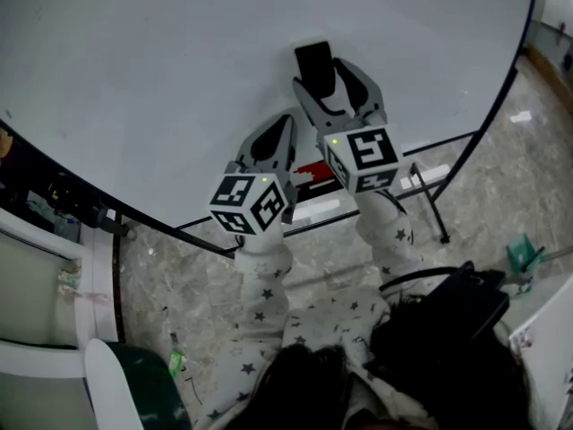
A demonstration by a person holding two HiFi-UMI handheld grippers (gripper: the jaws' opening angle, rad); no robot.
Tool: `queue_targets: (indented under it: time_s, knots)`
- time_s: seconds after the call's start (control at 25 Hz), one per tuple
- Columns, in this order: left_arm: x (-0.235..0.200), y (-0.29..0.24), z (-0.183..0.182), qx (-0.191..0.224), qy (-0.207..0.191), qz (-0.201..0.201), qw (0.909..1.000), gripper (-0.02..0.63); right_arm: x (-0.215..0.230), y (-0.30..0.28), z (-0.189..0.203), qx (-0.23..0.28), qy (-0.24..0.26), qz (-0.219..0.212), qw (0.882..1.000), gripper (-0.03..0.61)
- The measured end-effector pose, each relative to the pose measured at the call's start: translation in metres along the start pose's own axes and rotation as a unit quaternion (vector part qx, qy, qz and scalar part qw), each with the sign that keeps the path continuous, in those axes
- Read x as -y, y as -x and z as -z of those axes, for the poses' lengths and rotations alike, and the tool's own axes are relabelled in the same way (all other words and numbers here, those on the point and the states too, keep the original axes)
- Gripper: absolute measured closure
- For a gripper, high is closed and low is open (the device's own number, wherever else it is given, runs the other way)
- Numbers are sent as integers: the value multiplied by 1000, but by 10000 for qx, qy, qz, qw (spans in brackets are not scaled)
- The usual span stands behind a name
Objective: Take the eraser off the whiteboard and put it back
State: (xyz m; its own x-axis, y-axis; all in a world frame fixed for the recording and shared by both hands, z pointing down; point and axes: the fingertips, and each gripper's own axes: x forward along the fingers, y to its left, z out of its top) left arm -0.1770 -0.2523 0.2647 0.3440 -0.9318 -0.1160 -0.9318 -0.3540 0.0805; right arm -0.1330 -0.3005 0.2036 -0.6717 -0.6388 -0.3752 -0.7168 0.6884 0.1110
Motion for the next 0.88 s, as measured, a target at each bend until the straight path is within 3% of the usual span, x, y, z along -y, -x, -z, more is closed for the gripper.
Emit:
queue_targets:
  time_s: [0.44, 0.88]
  knots:
    - [13, -4, -6, 3, -160, 104, 9998, 612, 17, -1, -4, -129, 595, 600, 9963, 302]
    - [18, -6, -5, -8, -154, 135, 9998, 612, 24, 4, -8, -52, 399, 921, 9949, 310]
